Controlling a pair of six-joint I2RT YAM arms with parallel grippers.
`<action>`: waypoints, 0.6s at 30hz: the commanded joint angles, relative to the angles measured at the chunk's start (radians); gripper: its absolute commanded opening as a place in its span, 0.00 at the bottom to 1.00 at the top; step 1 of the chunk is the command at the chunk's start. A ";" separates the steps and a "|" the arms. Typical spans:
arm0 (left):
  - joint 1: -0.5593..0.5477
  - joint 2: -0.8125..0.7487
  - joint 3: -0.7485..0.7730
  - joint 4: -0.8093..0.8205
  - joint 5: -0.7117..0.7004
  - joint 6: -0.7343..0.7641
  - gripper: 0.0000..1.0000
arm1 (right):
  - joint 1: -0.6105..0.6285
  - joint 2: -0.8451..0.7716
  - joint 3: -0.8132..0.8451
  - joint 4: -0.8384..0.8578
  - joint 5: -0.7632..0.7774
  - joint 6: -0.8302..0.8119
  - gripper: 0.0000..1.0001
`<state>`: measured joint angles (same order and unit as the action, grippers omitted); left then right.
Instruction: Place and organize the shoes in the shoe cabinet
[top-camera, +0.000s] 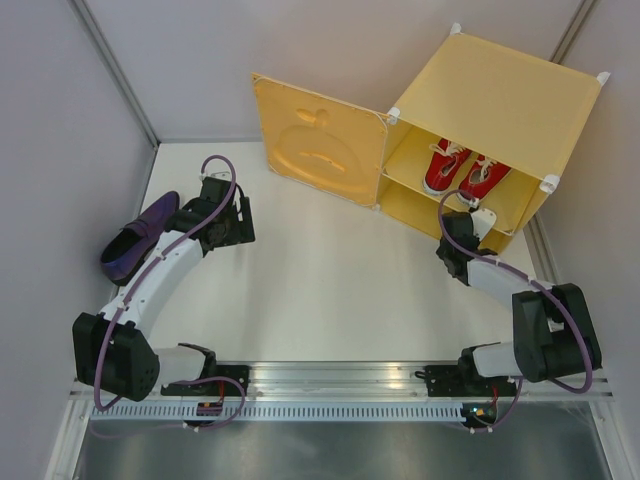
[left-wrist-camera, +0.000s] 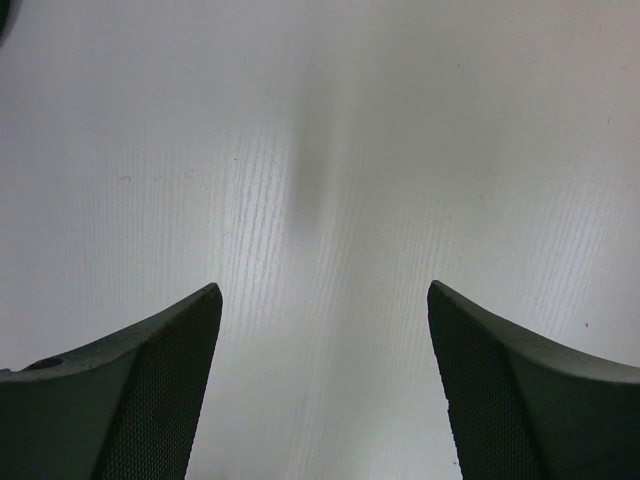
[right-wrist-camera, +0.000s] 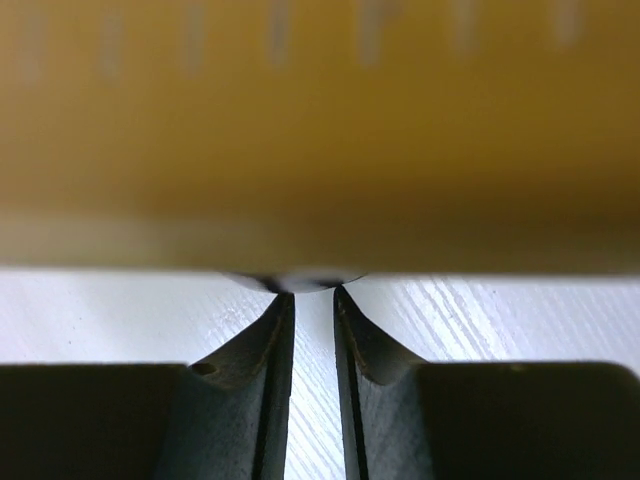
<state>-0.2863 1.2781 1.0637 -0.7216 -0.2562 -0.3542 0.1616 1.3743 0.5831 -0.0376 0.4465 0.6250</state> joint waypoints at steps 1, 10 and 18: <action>0.004 -0.014 0.001 0.040 0.003 0.040 0.86 | -0.010 0.002 0.058 0.085 0.086 0.005 0.26; 0.006 -0.005 0.002 0.039 0.002 0.041 0.86 | -0.039 0.043 0.077 0.120 0.084 0.001 0.20; 0.004 0.003 0.002 0.040 0.000 0.041 0.86 | -0.051 0.046 0.078 0.163 0.081 -0.004 0.20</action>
<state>-0.2863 1.2785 1.0634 -0.7216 -0.2562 -0.3538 0.1349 1.4097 0.6144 0.0013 0.4770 0.6239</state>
